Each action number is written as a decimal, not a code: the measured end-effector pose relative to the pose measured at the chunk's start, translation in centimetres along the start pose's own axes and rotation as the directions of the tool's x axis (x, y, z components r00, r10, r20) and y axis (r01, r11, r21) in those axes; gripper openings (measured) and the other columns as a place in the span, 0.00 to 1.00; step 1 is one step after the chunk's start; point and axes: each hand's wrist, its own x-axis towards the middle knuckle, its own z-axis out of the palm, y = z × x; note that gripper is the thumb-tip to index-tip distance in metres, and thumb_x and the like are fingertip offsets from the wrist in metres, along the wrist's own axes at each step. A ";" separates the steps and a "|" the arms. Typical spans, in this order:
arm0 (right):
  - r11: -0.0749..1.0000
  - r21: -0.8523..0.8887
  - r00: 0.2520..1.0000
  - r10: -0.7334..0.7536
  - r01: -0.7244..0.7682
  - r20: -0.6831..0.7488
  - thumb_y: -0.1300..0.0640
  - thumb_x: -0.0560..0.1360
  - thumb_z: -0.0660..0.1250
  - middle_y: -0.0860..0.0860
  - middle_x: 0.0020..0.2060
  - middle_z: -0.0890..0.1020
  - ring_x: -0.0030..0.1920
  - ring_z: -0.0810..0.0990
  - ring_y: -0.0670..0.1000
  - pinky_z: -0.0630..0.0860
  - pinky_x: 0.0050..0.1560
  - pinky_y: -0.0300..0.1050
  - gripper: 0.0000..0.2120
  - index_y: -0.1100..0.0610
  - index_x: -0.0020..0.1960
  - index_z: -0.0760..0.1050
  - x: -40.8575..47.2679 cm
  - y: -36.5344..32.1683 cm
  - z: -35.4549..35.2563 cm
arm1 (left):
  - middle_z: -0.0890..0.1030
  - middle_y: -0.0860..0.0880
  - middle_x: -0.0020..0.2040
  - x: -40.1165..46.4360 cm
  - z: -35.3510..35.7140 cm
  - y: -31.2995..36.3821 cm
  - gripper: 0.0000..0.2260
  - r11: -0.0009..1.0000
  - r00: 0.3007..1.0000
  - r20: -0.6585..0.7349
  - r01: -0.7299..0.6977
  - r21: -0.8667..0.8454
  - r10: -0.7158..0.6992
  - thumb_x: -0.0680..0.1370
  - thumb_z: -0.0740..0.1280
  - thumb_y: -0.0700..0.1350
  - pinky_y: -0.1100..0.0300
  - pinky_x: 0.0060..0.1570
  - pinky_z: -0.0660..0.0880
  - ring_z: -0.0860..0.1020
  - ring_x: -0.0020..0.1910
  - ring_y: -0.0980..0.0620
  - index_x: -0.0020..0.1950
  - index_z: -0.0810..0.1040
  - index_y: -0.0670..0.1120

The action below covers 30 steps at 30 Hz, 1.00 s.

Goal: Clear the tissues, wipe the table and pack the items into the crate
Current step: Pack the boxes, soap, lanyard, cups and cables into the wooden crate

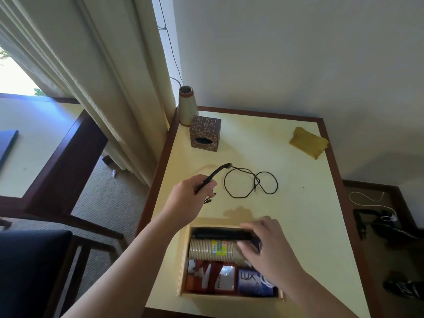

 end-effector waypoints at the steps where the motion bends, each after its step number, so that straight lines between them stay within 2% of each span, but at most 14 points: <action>1: 0.993 0.114 0.996 0.049 -0.040 -0.069 0.43 0.78 0.69 0.33 0.53 0.74 0.57 0.73 0.38 0.72 0.59 0.35 0.09 0.37 0.57 0.74 0.5 -0.9 -1.1 | 0.85 0.59 0.42 -0.1 -0.1 0.6 0.07 1.000 1.000 0.000 -0.008 -0.021 0.008 0.83 0.66 0.55 0.62 0.43 0.74 0.81 0.41 0.60 0.52 0.84 0.57; 3: 0.921 0.374 0.973 0.174 -0.106 -0.153 0.49 0.79 0.70 0.36 0.47 0.80 0.50 0.78 0.40 0.74 0.49 0.36 0.04 0.40 0.52 0.77 1.8 -2.4 -3.1 | 0.86 0.59 0.42 -0.1 -0.2 2.2 0.08 0.998 1.000 0.003 -0.028 -0.060 0.028 0.84 0.66 0.54 0.61 0.48 0.76 0.82 0.45 0.60 0.52 0.84 0.56; 5: 0.884 0.454 0.947 0.236 -0.115 -0.219 0.50 0.79 0.70 0.39 0.46 0.82 0.48 0.80 0.39 0.74 0.45 0.37 0.07 0.40 0.54 0.78 3.5 -3.3 -4.9 | 0.86 0.56 0.41 -0.2 -0.2 4.1 0.08 0.994 0.997 0.016 -0.068 -0.090 0.070 0.84 0.65 0.53 0.58 0.49 0.78 0.83 0.43 0.59 0.53 0.84 0.55; 8: 0.883 0.459 0.907 0.265 -0.093 -0.326 0.50 0.77 0.74 0.40 0.60 0.74 0.60 0.75 0.40 0.74 0.57 0.41 0.25 0.39 0.70 0.70 6.1 -3.5 -7.7 | 0.83 0.53 0.36 -0.4 -0.2 6.6 0.08 0.985 0.989 0.041 -0.139 -0.105 0.144 0.84 0.65 0.53 0.57 0.40 0.77 0.78 0.34 0.57 0.55 0.84 0.56; 10: 0.910 0.403 0.926 0.229 -0.095 -0.299 0.46 0.75 0.76 0.38 0.67 0.66 0.69 0.66 0.42 0.68 0.67 0.45 0.37 0.38 0.78 0.60 7.5 -3.3 -9.8 | 0.81 0.52 0.36 -0.6 -0.3 8.2 0.08 0.978 0.980 0.048 -0.190 -0.082 0.194 0.84 0.64 0.55 0.57 0.36 0.72 0.75 0.33 0.56 0.55 0.83 0.59; 11: 0.936 0.344 0.947 0.176 -0.076 -0.270 0.45 0.75 0.76 0.37 0.69 0.65 0.72 0.63 0.42 0.65 0.70 0.47 0.38 0.38 0.79 0.59 8.2 -3.3 -10.9 | 0.82 0.51 0.38 -0.7 -0.4 9.0 0.08 0.974 0.974 0.054 -0.216 -0.074 0.220 0.84 0.64 0.56 0.57 0.37 0.72 0.76 0.35 0.54 0.55 0.83 0.60; 13: 0.950 0.312 0.977 0.069 -0.003 -0.202 0.43 0.77 0.74 0.36 0.71 0.70 0.75 0.65 0.43 0.63 0.75 0.50 0.26 0.39 0.72 0.71 9.5 -3.4 -13.1 | 0.81 0.53 0.39 -0.8 -0.8 10.8 0.08 0.964 0.964 0.056 -0.256 -0.072 0.261 0.84 0.64 0.56 0.60 0.37 0.72 0.75 0.36 0.53 0.54 0.83 0.59; 15: 0.871 0.490 0.995 0.058 -0.012 -0.078 0.46 0.79 0.72 0.36 0.59 0.82 0.65 0.77 0.44 0.70 0.68 0.49 0.08 0.44 0.57 0.81 10.1 -4.0 -16.1 | 0.76 0.56 0.33 -0.8 -1.5 12.2 0.08 0.961 0.962 0.030 -0.269 -0.063 0.271 0.84 0.64 0.55 0.65 0.34 0.67 0.71 0.32 0.57 0.52 0.83 0.58; 17: 0.745 0.665 0.997 -0.004 -0.050 0.079 0.51 0.79 0.73 0.46 0.46 0.88 0.52 0.85 0.50 0.74 0.62 0.49 0.09 0.56 0.53 0.82 10.5 -3.7 -18.8 | 0.75 0.55 0.34 -0.6 -2.4 13.0 0.09 0.960 0.962 -0.022 -0.275 -0.061 0.274 0.84 0.64 0.55 0.60 0.35 0.67 0.70 0.33 0.54 0.50 0.83 0.57; 19: 0.715 0.698 0.983 -0.093 -0.046 0.160 0.53 0.78 0.74 0.56 0.35 0.84 0.39 0.84 0.57 0.79 0.62 0.55 0.14 0.64 0.52 0.80 10.5 -3.0 -21.5 | 0.79 0.56 0.37 -0.3 -3.7 13.5 0.08 0.958 0.955 -0.084 -0.287 -0.018 0.285 0.84 0.64 0.55 0.60 0.38 0.70 0.74 0.35 0.53 0.50 0.82 0.57; 21: 0.774 0.632 0.973 -0.111 -0.042 0.200 0.53 0.78 0.74 0.55 0.26 0.74 0.28 0.73 0.54 0.83 0.57 0.56 0.13 0.65 0.49 0.80 10.6 -2.2 -24.2 | 0.81 0.57 0.38 -0.1 -5.4 14.1 0.09 0.962 0.944 -0.181 -0.270 0.052 0.275 0.85 0.63 0.55 0.63 0.37 0.71 0.75 0.34 0.59 0.51 0.81 0.56; 24: 0.857 0.515 0.988 -0.061 -0.020 0.139 0.49 0.79 0.72 0.50 0.26 0.67 0.28 0.65 0.51 0.83 0.44 0.50 0.13 0.60 0.46 0.82 10.6 -1.2 -28.4 | 0.78 0.52 0.35 -0.2 -8.5 15.0 0.11 0.967 0.912 -0.325 -0.219 0.130 0.250 0.85 0.61 0.54 0.61 0.33 0.70 0.73 0.30 0.59 0.49 0.80 0.52; 27: 0.915 0.398 0.997 -0.076 0.062 0.020 0.41 0.80 0.67 0.48 0.27 0.67 0.30 0.67 0.50 0.73 0.35 0.49 0.16 0.52 0.46 0.84 10.1 -2.1 -32.4 | 0.79 0.49 0.36 0.3 -10.2 15.7 0.12 0.963 0.942 -0.266 -0.147 0.228 0.206 0.85 0.62 0.52 0.58 0.33 0.72 0.73 0.28 0.60 0.48 0.80 0.49; 30: 0.922 0.344 0.984 -0.175 0.178 -0.040 0.39 0.81 0.64 0.47 0.28 0.66 0.29 0.63 0.49 0.63 0.32 0.46 0.14 0.46 0.47 0.83 9.7 -5.4 -34.8 | 0.85 0.46 0.45 0.7 -9.7 17.6 0.12 0.979 0.968 -0.170 -0.170 0.110 0.187 0.84 0.63 0.56 0.45 0.50 0.81 0.82 0.41 0.51 0.54 0.80 0.50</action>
